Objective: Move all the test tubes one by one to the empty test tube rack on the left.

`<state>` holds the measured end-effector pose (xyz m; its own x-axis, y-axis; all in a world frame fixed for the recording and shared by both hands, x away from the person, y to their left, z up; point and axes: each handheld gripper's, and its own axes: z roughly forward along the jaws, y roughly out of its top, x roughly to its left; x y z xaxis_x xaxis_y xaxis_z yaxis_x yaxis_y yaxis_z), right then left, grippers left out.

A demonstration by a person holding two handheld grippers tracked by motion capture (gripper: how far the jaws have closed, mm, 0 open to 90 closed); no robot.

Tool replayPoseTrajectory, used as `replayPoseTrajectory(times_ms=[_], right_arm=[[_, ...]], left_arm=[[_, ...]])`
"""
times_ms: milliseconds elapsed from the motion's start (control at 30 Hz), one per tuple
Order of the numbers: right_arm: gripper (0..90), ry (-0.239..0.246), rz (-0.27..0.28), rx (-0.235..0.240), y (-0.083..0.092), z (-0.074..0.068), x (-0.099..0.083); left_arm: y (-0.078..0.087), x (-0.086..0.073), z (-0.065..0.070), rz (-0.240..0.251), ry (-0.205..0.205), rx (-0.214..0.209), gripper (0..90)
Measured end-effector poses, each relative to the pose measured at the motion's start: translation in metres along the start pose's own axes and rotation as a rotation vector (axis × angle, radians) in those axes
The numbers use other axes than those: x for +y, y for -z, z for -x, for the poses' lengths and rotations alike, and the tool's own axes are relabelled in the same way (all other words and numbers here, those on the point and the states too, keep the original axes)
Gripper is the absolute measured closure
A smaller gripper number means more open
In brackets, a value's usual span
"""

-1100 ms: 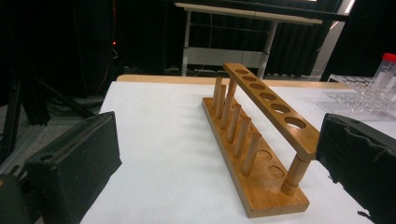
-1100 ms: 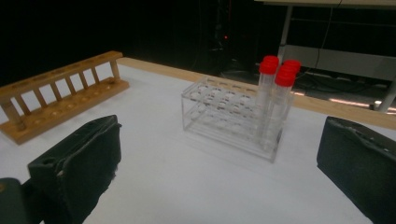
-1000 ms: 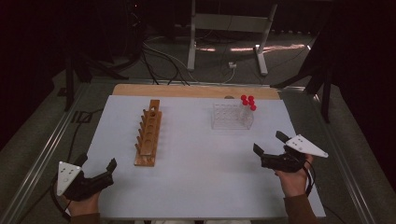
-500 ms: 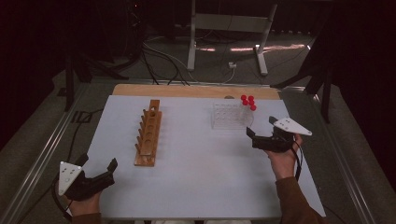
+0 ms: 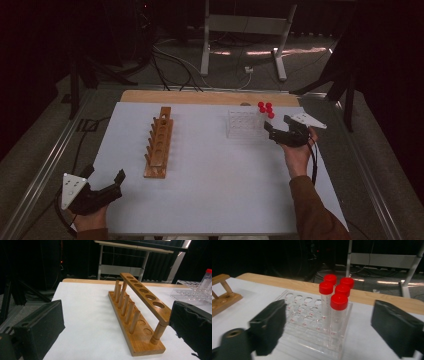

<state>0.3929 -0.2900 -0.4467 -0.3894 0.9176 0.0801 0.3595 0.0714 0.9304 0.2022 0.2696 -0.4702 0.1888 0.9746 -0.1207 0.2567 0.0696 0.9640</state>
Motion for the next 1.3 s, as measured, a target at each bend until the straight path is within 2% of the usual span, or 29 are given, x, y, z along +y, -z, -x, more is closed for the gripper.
replayPoseTrajectory(times_ms=[300,400,433,467,533,633,700,767,833,1000,1100,1300], right_arm=[[35.9,0.056,-0.071,-0.034,-0.028,0.002,-0.012],[46.4,0.032,-0.071,-0.057,-0.034,0.002,-0.014],[46.4,0.032,-0.071,-0.057,-0.034,0.002,-0.014],[53.0,0.022,-0.073,-0.062,-0.037,0.002,-0.014],[55.7,0.01,-0.074,-0.065,-0.038,0.002,-0.013],[65.9,-0.043,-0.067,-0.075,-0.042,0.003,-0.012],[67.8,-0.062,-0.077,-0.069,-0.044,0.004,-0.013],[69.0,-0.06,-0.082,-0.073,-0.045,0.004,-0.013],[73.4,-0.052,-0.081,-0.09,-0.045,0.004,-0.014],[74.3,-0.025,-0.081,-0.101,-0.044,0.002,-0.013],[74.4,-0.029,-0.063,-0.104,-0.041,0.002,-0.01],[74.6,0.004,-0.032,-0.116,-0.032,-0.001,0.003]], left_arm=[[0.0,0.0,-0.001,0.002,0.01,-0.003,0.7],[0.0,0.0,-0.001,0.002,0.014,-0.004,0.7],[0.0,0.0,-0.001,0.001,0.015,-0.005,0.7],[0.0,0.0,-0.001,0.0,0.016,-0.005,0.7],[0.0,0.0,-0.001,-0.002,0.016,-0.002,0.7],[0.0,0.0,-0.001,-0.004,0.018,-0.001,0.7],[-0.001,-0.001,-0.001,-0.004,0.019,-0.003,0.7],[-0.001,-0.001,-0.001,-0.005,0.02,-0.002,0.7],[-0.001,-0.001,-0.001,-0.005,0.021,-0.003,0.7],[-0.001,-0.001,-0.002,-0.007,0.022,-0.003,0.7],[-0.001,-0.001,-0.001,-0.011,0.02,-0.002,0.7],[-0.001,-0.001,-0.001,-0.011,0.019,-0.001,0.7]])
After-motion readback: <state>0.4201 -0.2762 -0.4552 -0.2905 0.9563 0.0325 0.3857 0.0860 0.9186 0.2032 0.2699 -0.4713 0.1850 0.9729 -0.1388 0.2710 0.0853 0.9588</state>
